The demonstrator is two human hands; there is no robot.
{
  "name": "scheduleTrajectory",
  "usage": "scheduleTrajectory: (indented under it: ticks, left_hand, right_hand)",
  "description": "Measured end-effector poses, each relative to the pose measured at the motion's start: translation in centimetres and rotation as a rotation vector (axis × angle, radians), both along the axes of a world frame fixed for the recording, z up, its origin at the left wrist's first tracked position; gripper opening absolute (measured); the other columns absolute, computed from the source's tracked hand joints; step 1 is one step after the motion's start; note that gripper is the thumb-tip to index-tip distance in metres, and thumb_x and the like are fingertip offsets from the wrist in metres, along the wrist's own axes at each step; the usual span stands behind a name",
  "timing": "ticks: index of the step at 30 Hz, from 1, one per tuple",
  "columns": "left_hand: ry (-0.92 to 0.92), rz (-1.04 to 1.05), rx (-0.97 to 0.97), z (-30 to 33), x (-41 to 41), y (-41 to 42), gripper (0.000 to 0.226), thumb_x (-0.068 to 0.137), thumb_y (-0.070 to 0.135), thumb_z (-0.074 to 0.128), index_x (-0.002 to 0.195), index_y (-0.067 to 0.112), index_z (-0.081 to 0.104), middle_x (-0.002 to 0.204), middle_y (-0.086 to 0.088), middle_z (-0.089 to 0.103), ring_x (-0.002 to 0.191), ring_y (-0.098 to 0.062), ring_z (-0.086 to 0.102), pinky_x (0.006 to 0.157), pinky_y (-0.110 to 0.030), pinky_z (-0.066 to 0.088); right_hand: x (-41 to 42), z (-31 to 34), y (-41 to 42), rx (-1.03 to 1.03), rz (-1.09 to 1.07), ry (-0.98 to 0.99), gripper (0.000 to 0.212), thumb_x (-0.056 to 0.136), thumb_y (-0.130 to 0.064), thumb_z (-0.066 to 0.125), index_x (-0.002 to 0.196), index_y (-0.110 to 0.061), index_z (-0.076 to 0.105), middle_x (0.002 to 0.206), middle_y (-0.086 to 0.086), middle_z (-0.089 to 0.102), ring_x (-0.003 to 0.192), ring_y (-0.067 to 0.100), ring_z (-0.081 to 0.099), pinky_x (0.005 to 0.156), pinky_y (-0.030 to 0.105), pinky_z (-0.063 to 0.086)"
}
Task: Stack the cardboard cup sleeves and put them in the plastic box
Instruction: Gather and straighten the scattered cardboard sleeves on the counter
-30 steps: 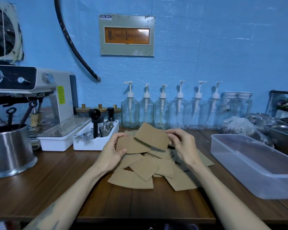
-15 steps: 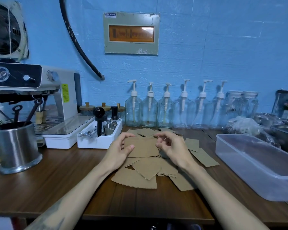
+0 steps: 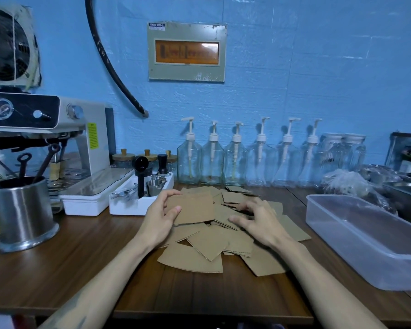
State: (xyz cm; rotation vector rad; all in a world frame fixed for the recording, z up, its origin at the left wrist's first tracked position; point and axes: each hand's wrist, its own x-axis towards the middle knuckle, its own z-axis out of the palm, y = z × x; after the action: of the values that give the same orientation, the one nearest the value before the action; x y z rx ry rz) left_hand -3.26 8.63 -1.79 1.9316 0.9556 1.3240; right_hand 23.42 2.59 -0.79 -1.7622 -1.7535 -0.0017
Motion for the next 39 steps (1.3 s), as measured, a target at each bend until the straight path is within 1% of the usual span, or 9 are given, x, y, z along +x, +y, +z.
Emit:
scheduleTrajectory:
  ticks: [2,5,10,18,21,24,30,34,39]
  left_hand:
    - [0.03,0.002,-0.001,-0.2,0.0,0.0,0.03,0.097,0.005,0.056,0.122,0.022,0.054,0.124,0.005,0.062,0.11,0.015,0.054,0.088,0.001,0.039]
    - [0.019,0.019,0.002,-0.3,-0.2,0.4,0.03,0.098,0.01,0.056,0.121,0.029,0.054,0.126,0.003,0.061,0.119,0.003,0.054,0.097,-0.013,0.043]
    - [-0.014,-0.012,-0.053,0.0,0.1,-0.1,0.027,0.1,0.008,0.051,0.122,0.025,0.051,0.12,0.001,0.064,0.103,-0.014,0.064,0.075,-0.038,0.062]
    - [0.147,0.004,0.002,-0.9,0.1,0.4,0.039,0.096,0.011,0.059,0.112,0.044,0.047,0.113,0.008,0.065,0.099,-0.011,0.063,0.088,-0.031,0.051]
    - [0.16,-0.011,-0.011,-0.9,0.1,0.5,0.042,0.095,0.01,0.06,0.112,0.045,0.045,0.115,0.006,0.063,0.105,-0.012,0.061,0.094,-0.033,0.05]
    - [0.17,-0.012,-0.021,-1.0,0.0,0.7,0.043,0.096,0.011,0.06,0.112,0.047,0.044,0.119,0.003,0.061,0.111,-0.016,0.058,0.099,-0.037,0.048]
    - [0.195,-0.025,-0.06,-0.9,0.1,0.7,0.048,0.094,0.011,0.063,0.115,0.047,0.04,0.12,0.003,0.059,0.112,-0.014,0.057,0.103,-0.039,0.046]
    - [0.234,-0.031,-0.079,-1.1,0.3,0.9,0.044,0.093,0.015,0.065,0.12,0.037,0.039,0.115,0.005,0.062,0.11,-0.016,0.058,0.103,-0.039,0.044]
    - [0.238,-0.011,-0.085,-1.1,0.1,1.0,0.041,0.091,0.026,0.066,0.109,0.054,0.042,0.119,0.001,0.064,0.113,-0.017,0.058,0.102,-0.042,0.045]
  right_hand:
    - [-0.4,0.0,-0.1,-0.069,-0.006,-0.054,0.07,0.08,-0.069,0.059,0.131,-0.022,0.059,0.125,-0.001,0.052,0.123,0.018,0.04,0.102,0.037,0.033]
    - [-0.7,0.1,-0.1,-0.139,-0.029,-0.095,0.084,0.077,-0.073,0.058,0.141,-0.021,0.05,0.133,0.002,0.047,0.131,0.022,0.034,0.107,0.04,0.03]
    - [-0.2,0.2,0.1,-0.097,-0.038,-0.024,0.076,0.079,-0.064,0.065,0.141,-0.023,0.049,0.137,0.001,0.047,0.131,0.022,0.038,0.107,0.04,0.031]
    - [0.8,0.6,0.3,0.012,-0.073,0.055,0.061,0.076,-0.043,0.079,0.131,-0.036,0.053,0.112,-0.007,0.05,0.11,0.019,0.042,0.096,0.04,0.034]
    - [1.0,0.5,0.5,-0.006,-0.002,0.259,0.052,0.079,-0.021,0.078,0.114,-0.051,0.055,0.107,-0.003,0.066,0.097,0.029,0.061,0.088,0.052,0.05]
    - [1.2,1.1,0.3,0.067,0.031,0.483,0.051,0.085,-0.001,0.07,0.126,-0.027,0.056,0.088,0.009,0.06,0.064,0.019,0.06,0.065,0.026,0.056]
    - [0.7,3.1,-0.3,0.437,0.152,0.914,0.044,0.085,0.004,0.069,0.124,-0.012,0.057,0.082,0.005,0.066,0.073,0.008,0.066,0.077,0.017,0.054]
    - [-0.2,3.0,-0.4,0.449,0.205,0.857,0.037,0.084,-0.005,0.074,0.118,-0.017,0.066,0.08,0.001,0.065,0.075,0.009,0.059,0.077,0.017,0.05]
    - [-0.9,2.0,-0.2,0.262,0.219,0.591,0.041,0.085,-0.01,0.073,0.12,-0.028,0.064,0.095,-0.014,0.065,0.084,-0.008,0.057,0.075,0.007,0.042]
